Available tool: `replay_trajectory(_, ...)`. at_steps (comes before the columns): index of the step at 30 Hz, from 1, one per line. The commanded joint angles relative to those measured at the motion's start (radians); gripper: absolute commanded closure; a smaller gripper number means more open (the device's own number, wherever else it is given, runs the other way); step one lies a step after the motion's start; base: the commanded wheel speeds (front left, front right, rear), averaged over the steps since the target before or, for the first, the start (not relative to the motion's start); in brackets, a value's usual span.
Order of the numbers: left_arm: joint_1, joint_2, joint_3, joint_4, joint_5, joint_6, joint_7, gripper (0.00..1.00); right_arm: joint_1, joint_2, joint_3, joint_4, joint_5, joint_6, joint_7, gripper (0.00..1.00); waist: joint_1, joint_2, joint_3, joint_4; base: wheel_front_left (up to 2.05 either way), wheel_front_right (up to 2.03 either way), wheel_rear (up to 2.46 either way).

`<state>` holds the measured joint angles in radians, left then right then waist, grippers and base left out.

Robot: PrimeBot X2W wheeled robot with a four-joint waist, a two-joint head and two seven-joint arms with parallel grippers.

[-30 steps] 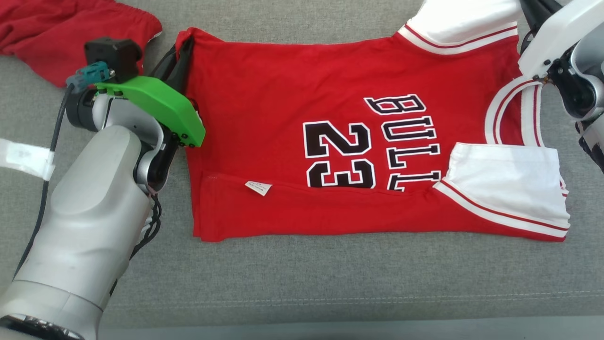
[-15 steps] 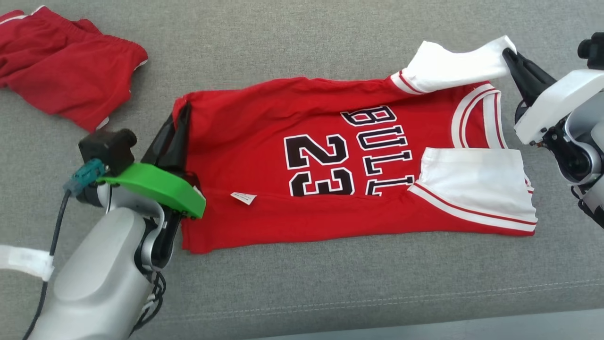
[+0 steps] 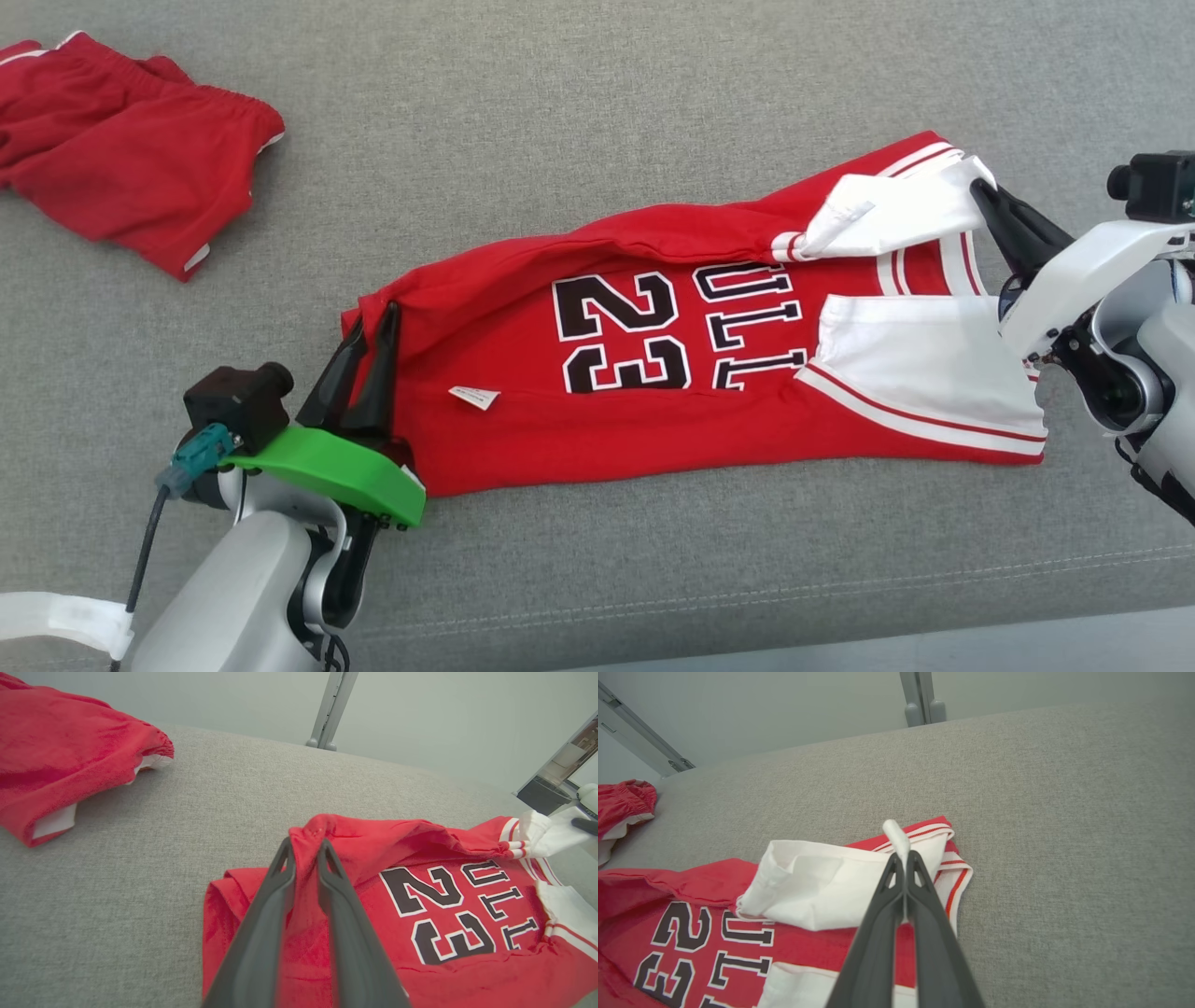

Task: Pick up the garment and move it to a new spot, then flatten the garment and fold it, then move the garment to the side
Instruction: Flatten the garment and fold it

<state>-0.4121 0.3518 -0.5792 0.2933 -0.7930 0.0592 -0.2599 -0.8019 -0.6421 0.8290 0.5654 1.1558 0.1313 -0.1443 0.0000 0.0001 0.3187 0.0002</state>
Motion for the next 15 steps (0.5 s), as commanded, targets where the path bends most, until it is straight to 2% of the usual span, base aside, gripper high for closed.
replay_trajectory(1,0.019,-0.006,0.006,0.002,0.008,0.003,-0.005,0.75,0.017,-0.003,0.01,0.005,0.005,-0.001,-0.012,1.0,0.0,-0.0001,-0.003,-0.001,0.0,0.0,0.0)
replay_trajectory(2,0.025,-0.008,0.007,0.005,0.01,0.001,-0.005,0.72,0.02,-0.003,0.017,0.009,0.006,-0.001,-0.016,1.0,0.0,-0.0001,-0.005,-0.002,0.0,0.0,0.0)
replay_trajectory(3,0.033,-0.01,0.005,0.009,0.012,-0.003,-0.005,0.61,0.024,-0.004,0.027,0.015,0.006,-0.001,-0.018,0.9,0.0,-0.0001,-0.007,-0.002,0.0,0.0,0.0)
replay_trajectory(4,0.042,-0.012,0.001,0.014,0.012,-0.008,-0.005,0.52,0.026,-0.004,0.035,0.018,0.007,-0.001,-0.022,0.68,0.0,-0.0001,-0.011,-0.003,0.0,0.0,0.0)
replay_trajectory(5,0.051,-0.014,-0.003,0.017,0.01,-0.012,-0.005,0.26,0.027,-0.005,0.041,0.022,0.009,-0.001,-0.027,0.51,0.0,-0.0001,-0.015,-0.004,0.0,0.0,0.0)
replay_trajectory(6,0.06,-0.014,-0.007,0.019,0.003,-0.018,-0.005,0.02,0.031,-0.008,0.048,0.024,0.011,-0.001,-0.03,0.09,0.0,-0.0001,-0.019,-0.004,0.0,0.0,0.0)
replay_trajectory(7,0.068,-0.01,-0.011,0.02,0.002,-0.023,-0.005,0.0,0.036,-0.012,0.054,0.024,0.014,-0.001,-0.035,0.0,0.0,-0.0001,-0.023,-0.005,0.0,0.0,0.0)
replay_trajectory(11,0.099,0.004,-0.018,0.018,-0.006,-0.031,-0.001,0.0,0.056,-0.026,0.071,0.024,0.03,-0.001,-0.044,0.0,0.0,-0.0001,-0.036,-0.006,0.0,0.0,0.0)
replay_trajectory(15,0.139,0.027,-0.019,0.004,-0.011,-0.02,0.009,0.0,0.083,-0.058,0.089,0.017,0.05,-0.001,-0.053,0.0,0.0,-0.0001,-0.051,-0.009,0.0,0.0,0.0)
